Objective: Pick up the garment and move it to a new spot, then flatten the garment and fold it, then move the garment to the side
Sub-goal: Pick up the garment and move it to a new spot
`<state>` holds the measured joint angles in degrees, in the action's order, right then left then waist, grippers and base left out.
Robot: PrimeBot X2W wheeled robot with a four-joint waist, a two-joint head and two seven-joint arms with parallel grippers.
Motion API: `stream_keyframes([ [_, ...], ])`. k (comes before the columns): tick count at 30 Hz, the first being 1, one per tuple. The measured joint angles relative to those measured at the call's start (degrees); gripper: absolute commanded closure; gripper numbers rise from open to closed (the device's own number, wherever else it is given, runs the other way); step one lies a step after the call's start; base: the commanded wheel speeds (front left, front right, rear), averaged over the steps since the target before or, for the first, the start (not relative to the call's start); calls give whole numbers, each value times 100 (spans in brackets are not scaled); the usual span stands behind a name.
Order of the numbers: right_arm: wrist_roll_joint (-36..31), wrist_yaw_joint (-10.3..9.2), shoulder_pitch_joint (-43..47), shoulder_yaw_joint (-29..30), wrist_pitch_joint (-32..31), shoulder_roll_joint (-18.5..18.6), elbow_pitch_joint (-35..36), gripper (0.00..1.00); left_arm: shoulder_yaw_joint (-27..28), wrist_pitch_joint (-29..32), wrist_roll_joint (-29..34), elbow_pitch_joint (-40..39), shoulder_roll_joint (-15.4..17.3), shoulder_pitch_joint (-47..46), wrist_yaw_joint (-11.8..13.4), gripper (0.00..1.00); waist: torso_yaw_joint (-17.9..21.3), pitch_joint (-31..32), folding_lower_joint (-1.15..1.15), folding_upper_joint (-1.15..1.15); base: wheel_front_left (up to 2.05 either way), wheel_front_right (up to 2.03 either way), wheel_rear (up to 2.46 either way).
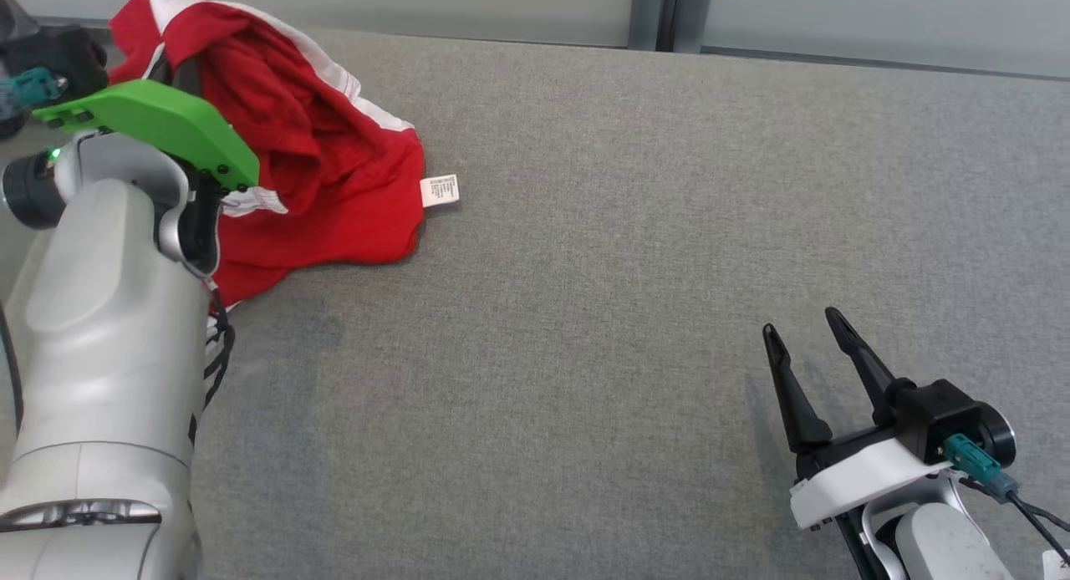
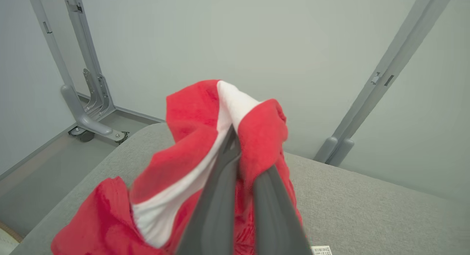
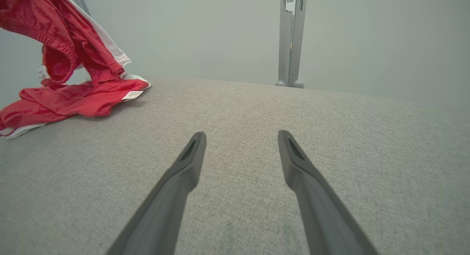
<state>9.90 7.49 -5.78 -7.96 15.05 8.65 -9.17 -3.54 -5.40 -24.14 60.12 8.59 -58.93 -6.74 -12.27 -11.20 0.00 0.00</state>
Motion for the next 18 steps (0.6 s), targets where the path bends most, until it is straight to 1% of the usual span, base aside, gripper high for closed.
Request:
stream_keyframes([
  [5,13,0,105,89,0,-99,0,0,-336,97,-11,-597,-238,29,-41,100,138,160,0,0,0,0,0],
  [8,34,0,192,140,0,-171,5,0,-623,274,-113,-1094,-408,236,-58,100,259,229,0,0,0,0,0],
  [14,45,0,321,203,0,-265,24,0,-1535,734,-535,-2497,-547,981,-63,100,550,331,0,0,0,0,0],
  [18,46,0,321,243,0,-298,37,0,-1974,1013,-809,-3453,-564,1373,-64,100,766,349,0,0,0,0,0],
])
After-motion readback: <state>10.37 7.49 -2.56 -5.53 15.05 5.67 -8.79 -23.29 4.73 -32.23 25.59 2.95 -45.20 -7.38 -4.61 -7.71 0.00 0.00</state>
